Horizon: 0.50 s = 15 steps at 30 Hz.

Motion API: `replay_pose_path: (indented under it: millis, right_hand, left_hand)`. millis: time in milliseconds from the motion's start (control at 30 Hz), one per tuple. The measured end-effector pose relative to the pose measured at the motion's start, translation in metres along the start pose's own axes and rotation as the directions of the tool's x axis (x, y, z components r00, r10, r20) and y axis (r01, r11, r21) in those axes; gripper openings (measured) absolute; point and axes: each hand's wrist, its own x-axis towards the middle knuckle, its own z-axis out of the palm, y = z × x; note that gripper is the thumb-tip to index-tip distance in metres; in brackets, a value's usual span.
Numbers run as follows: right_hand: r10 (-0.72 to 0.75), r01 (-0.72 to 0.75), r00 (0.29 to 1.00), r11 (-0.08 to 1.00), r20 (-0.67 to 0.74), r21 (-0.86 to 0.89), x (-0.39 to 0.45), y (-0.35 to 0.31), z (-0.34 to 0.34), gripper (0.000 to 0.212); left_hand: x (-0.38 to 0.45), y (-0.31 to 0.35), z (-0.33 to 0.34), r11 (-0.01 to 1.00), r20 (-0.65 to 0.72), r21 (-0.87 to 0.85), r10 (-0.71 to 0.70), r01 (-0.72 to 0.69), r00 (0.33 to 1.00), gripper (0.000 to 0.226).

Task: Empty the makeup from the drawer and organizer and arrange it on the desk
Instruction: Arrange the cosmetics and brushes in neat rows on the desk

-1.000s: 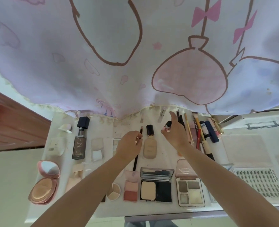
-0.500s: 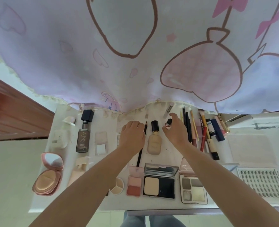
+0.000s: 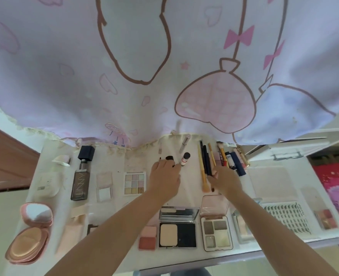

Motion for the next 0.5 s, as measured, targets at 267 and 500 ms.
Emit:
replay_pose_path:
  millis: [267,500]
  right_hand:
    - [-0.033,0.047,0.995,0.988,0.093,-0.148,0.025,-0.023,0.007,0.022]
    - [-0.198,0.225,0.961,0.965,0.195,-0.132,0.036,-0.013,0.009,0.026]
  left_hand:
    - [-0.016,0.011,-0.003,0.988,-0.004,-0.067,-0.141,0.14,0.99,0.034]
    - [-0.022,0.037,0.007,0.947,0.022,-0.079,-0.31,0.311,0.95,0.032]
